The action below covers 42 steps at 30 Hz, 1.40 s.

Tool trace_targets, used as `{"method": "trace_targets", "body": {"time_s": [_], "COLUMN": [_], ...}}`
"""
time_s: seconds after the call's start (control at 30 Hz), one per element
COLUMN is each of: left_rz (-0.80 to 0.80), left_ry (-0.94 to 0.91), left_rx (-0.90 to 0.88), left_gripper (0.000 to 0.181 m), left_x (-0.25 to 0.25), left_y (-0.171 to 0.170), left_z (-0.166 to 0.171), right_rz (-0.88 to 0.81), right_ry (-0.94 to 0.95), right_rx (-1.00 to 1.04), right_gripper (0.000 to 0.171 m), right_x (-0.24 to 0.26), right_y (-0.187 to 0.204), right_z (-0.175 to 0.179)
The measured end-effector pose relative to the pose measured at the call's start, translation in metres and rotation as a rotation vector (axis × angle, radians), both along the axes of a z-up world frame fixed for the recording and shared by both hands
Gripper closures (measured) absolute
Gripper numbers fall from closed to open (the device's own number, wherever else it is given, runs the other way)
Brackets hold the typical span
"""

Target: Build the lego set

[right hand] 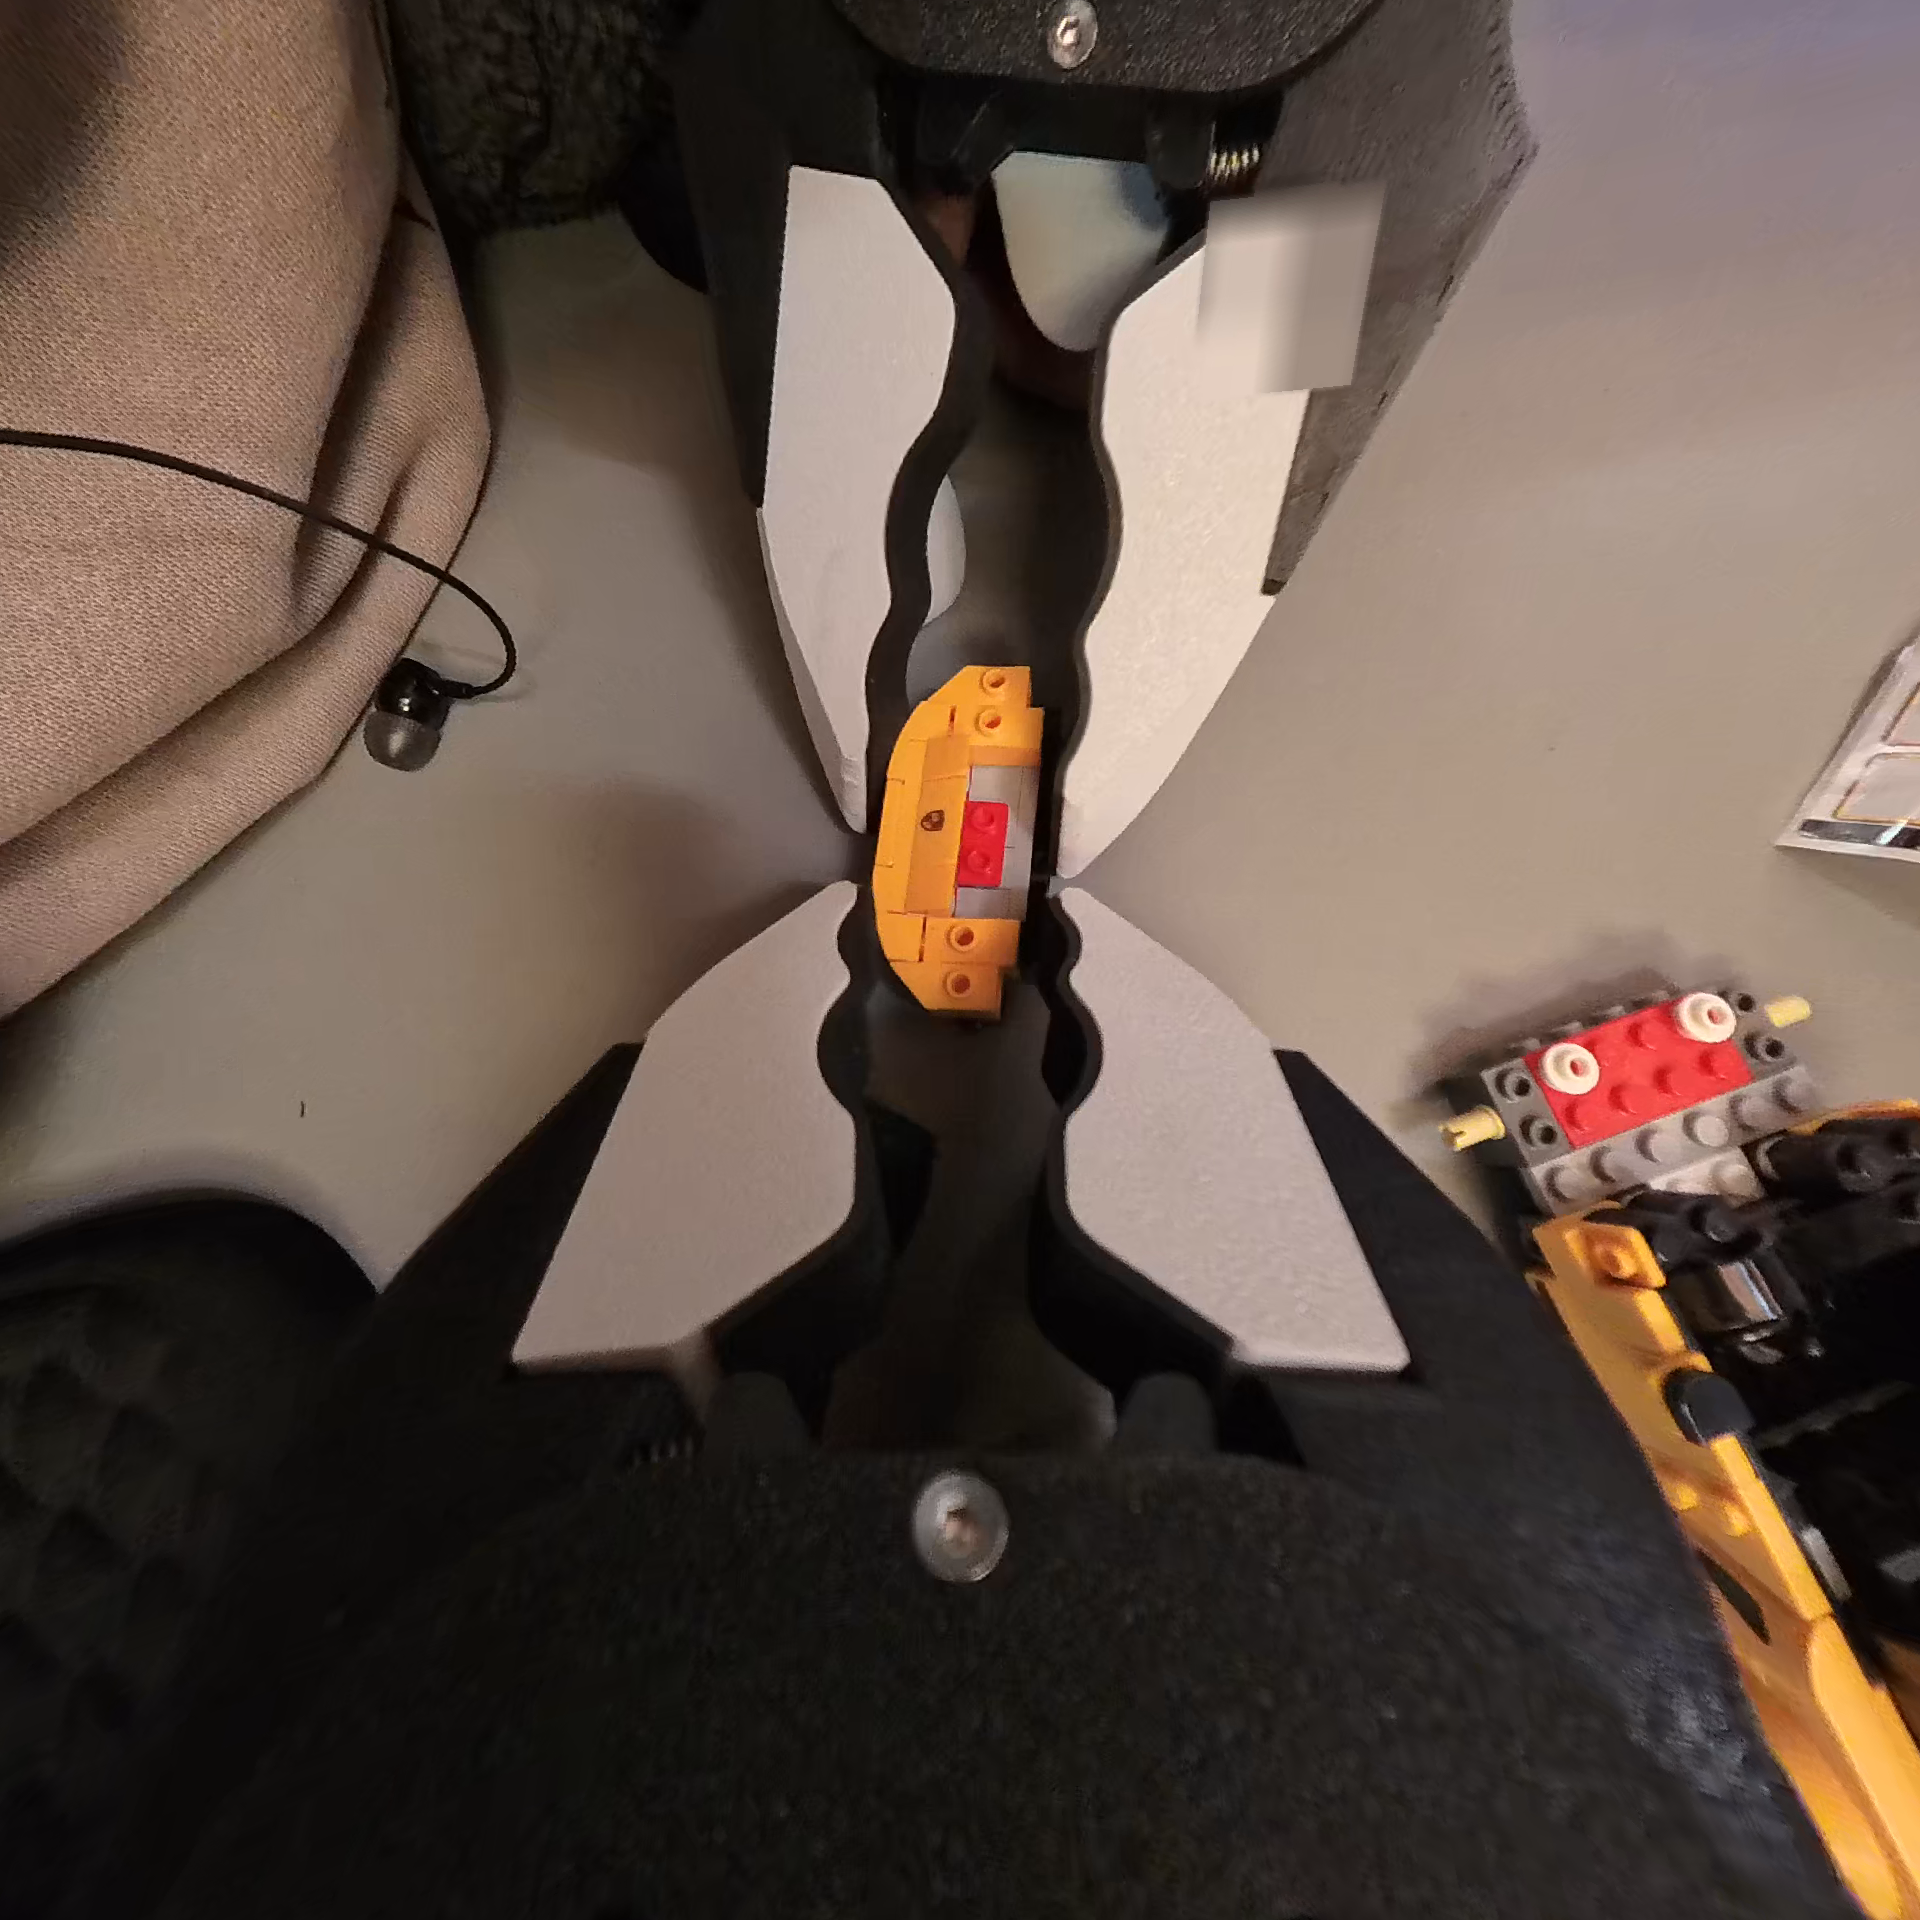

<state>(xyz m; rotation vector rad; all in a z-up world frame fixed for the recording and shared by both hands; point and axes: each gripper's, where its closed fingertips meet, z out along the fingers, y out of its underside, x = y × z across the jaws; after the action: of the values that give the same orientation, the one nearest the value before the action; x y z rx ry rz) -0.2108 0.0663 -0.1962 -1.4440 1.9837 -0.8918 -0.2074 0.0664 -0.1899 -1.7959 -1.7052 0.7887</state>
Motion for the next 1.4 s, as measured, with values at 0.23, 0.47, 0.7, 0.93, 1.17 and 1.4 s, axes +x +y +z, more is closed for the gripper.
{"method": "trace_targets", "body": {"time_s": [0.23,0.47,0.7,0.93,1.17,1.4], "left_rz": [-0.001,-0.006,-0.013,-0.040,0.005,-0.001], "left_ry": [0.001,-0.006,-0.006,0.008,-0.017,-0.037], "left_rx": [0.010,0.018,0.018,-0.007,-0.138,-0.114], "left_gripper": [0.147,0.147,0.147,0.138,0.142,0.166], "left_x": [0.000,0.002,0.002,0.000,0.004,0.004], "left_y": [0.001,0.000,-0.001,-0.004,-0.002,-0.003], "left_z": [-0.001,-0.001,-0.001,-0.002,0.007,0.008], "right_rz": [0.001,-0.063,-0.089,-0.062,-0.039,-0.053], "right_ry": [0.003,0.012,-0.020,-0.055,-0.088,-0.085], "right_rx": [0.034,-0.011,-0.054,-0.032,-0.027,-0.045], "right_gripper": [0.141,0.140,0.139,0.141,0.141,0.142], "right_x": [0.000,0.001,0.006,0.007,0.008,0.009], "right_y": [0.000,0.000,0.000,0.000,0.003,0.005], "right_z": [0.000,0.001,-0.002,-0.006,-0.007,-0.007]}}
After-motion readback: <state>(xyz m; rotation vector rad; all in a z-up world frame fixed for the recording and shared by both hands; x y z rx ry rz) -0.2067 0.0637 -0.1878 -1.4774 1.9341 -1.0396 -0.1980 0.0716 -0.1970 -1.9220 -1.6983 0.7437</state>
